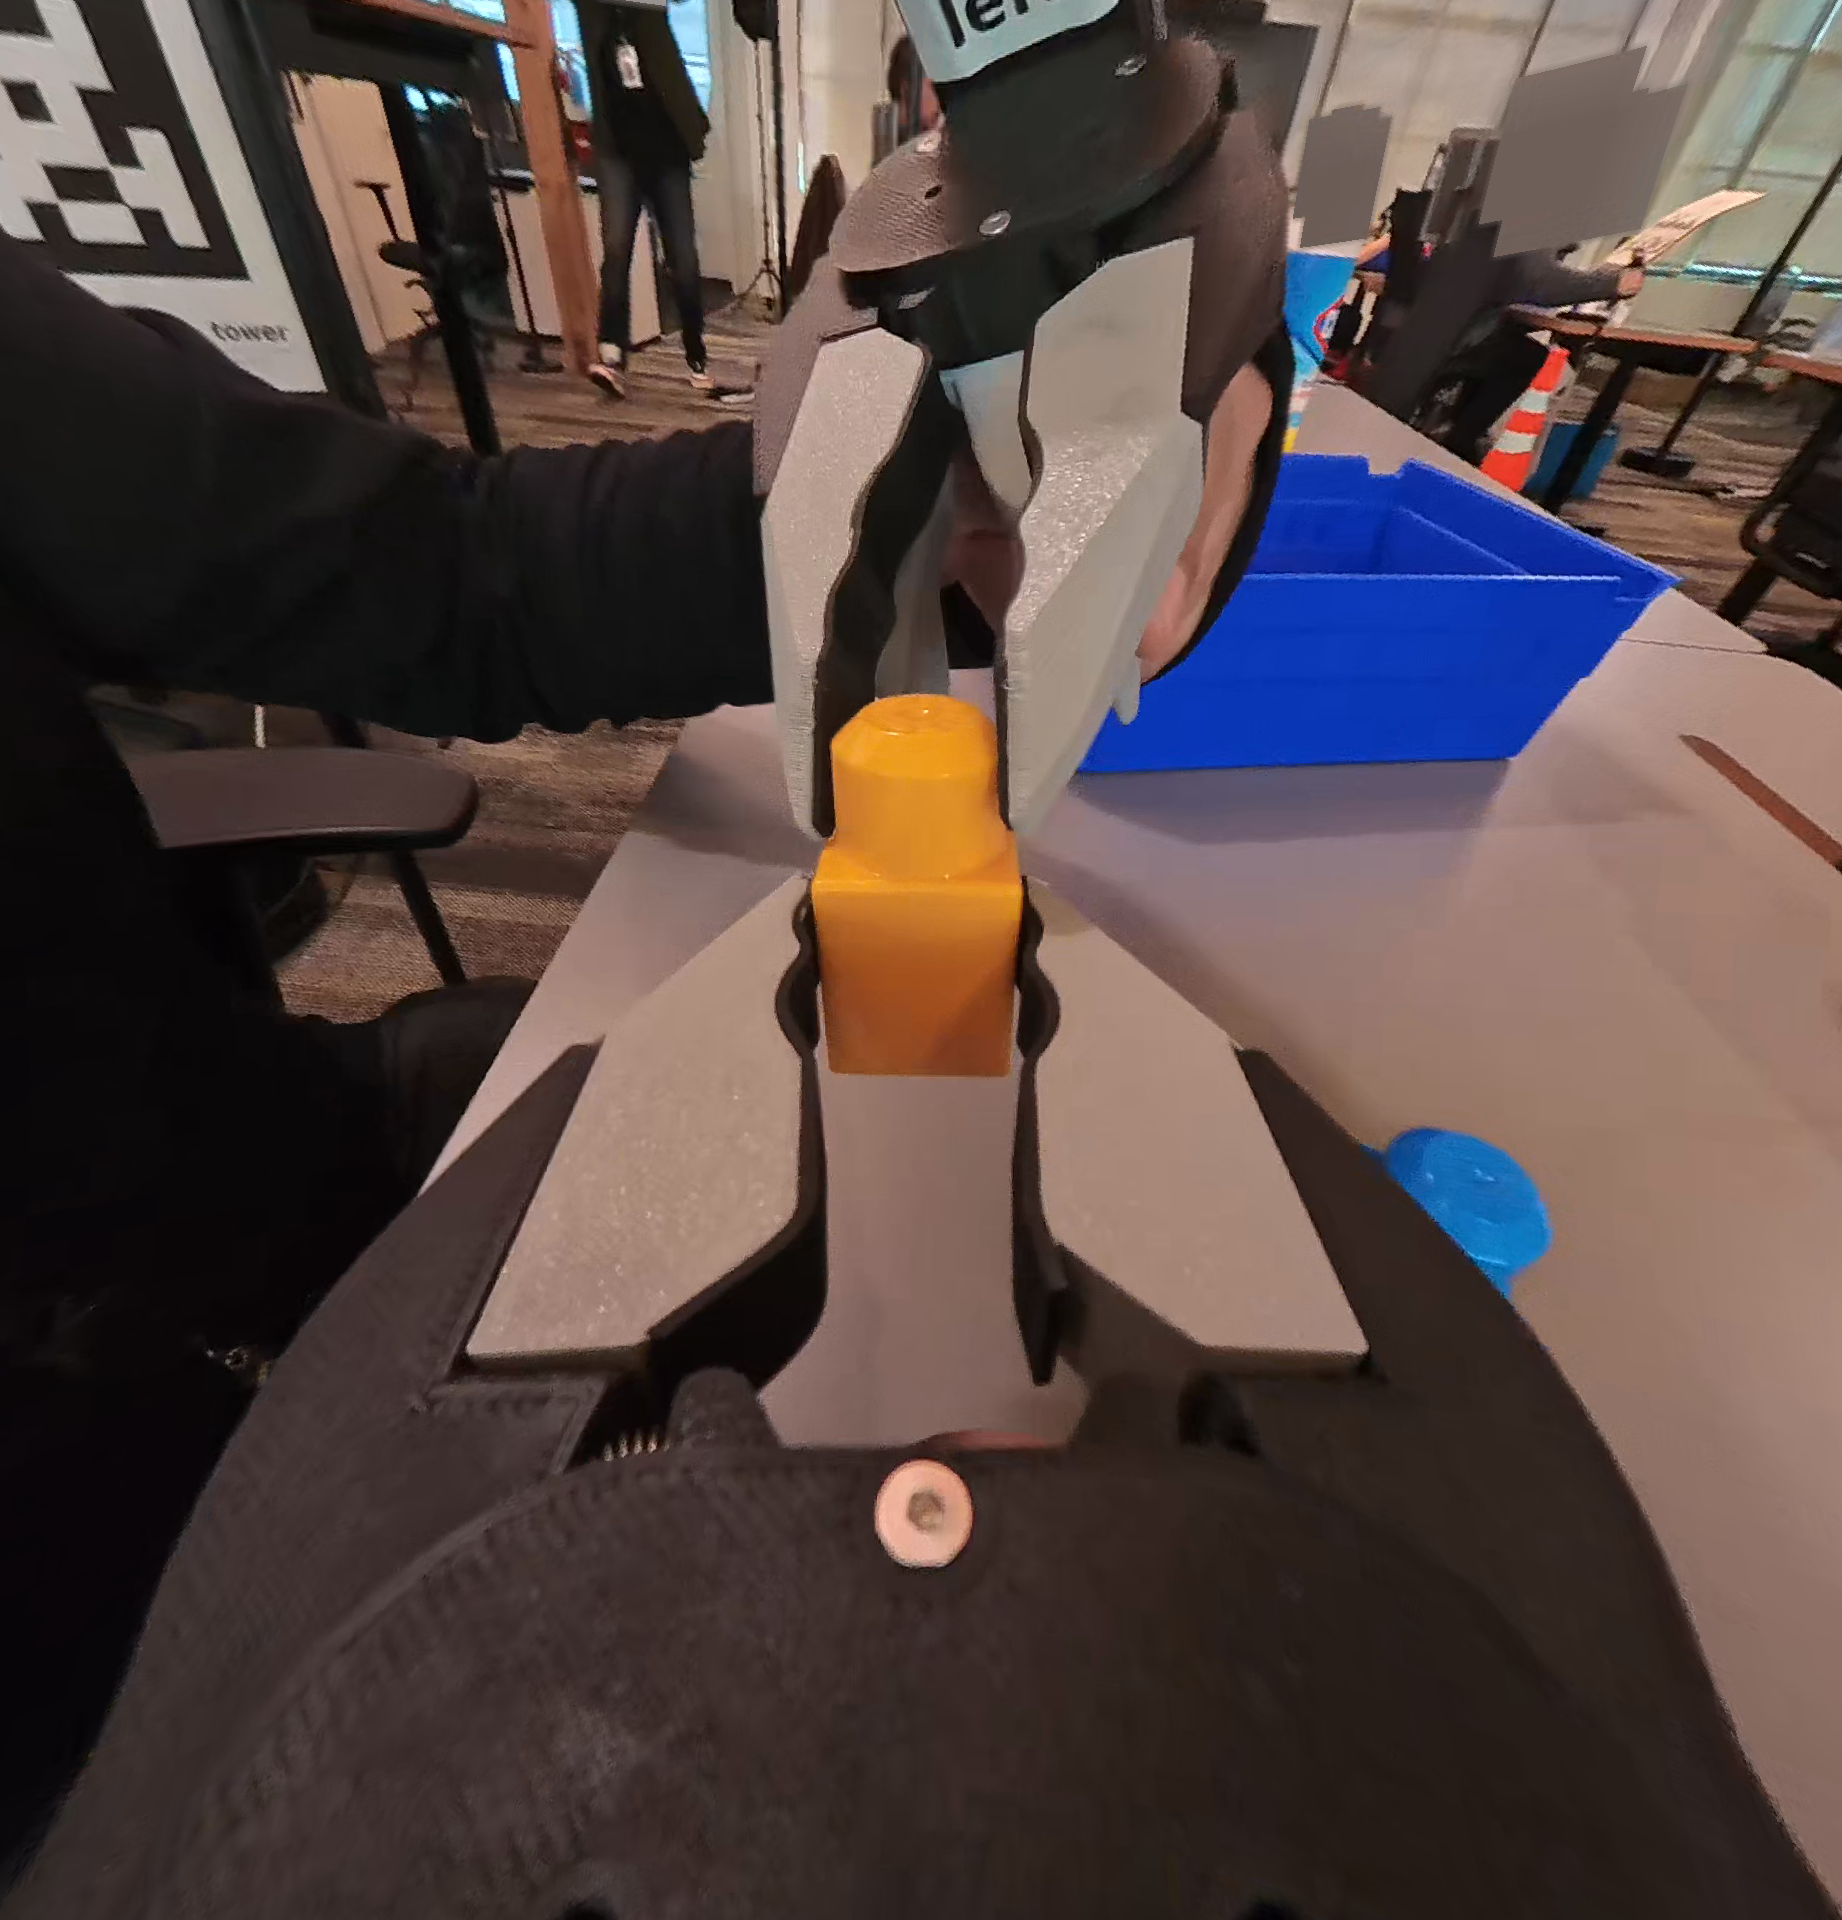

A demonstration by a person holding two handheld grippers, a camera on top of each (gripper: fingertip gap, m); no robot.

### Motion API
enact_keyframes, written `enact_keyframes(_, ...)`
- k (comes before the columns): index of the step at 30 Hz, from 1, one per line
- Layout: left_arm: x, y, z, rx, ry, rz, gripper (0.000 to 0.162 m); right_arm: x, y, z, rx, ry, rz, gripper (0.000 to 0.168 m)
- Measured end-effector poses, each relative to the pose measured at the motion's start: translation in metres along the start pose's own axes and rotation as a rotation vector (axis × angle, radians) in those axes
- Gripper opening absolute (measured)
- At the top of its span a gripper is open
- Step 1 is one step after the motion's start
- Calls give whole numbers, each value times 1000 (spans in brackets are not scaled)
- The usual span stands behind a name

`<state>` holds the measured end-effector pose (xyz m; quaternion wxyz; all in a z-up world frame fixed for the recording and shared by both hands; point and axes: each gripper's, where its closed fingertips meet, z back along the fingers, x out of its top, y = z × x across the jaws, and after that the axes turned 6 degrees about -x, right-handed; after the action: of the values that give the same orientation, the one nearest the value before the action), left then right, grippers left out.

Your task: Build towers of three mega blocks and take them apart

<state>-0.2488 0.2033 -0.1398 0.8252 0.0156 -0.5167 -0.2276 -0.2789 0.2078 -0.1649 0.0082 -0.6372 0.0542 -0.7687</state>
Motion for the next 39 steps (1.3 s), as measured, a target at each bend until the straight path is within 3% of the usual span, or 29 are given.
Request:
enact_keyframes(5, -15, 13, 1, 58, 15, 33, 28, -13, -18, -1, -92, 82, -3, 33)
enact_keyframes(9, -16, 28, 15, 171, -161, 97, 30, -9, -36, 8, -174, 61, -17, 33)
enact_keyframes(11, -30, 34, 15, 226, -141, 115, 31, -2, -43, 15, -200, 26, -35, 33)
enact_keyframes(13, -45, 34, 11, 245, -77, 109, 46, 5, -42, 20, -173, -13, -52, 33)
enact_keyframes(16, -38, 26, 7, 174, -185, 179, 42, 9, -39, 21, -159, -46, -44, 33)
enact_keyframes(21, -53, 27, -16, 176, -129, 202, 47, 23, -26, 20, -97, -153, -36, 33)
enact_keyframes(26, -44, 23, -32, 165, -173, 200, 50, 21, -33, 19, -125, -167, -64, 33)
enact_keyframes(31, -39, 38, -28, 257, -221, 238, 49, 17, -35, 18, -119, -168, -81, 33)
enact_keyframes(39, -25, 32, -29, 185, -334, 308, 43, 15, -36, 13, -160, -159, -27, 33)
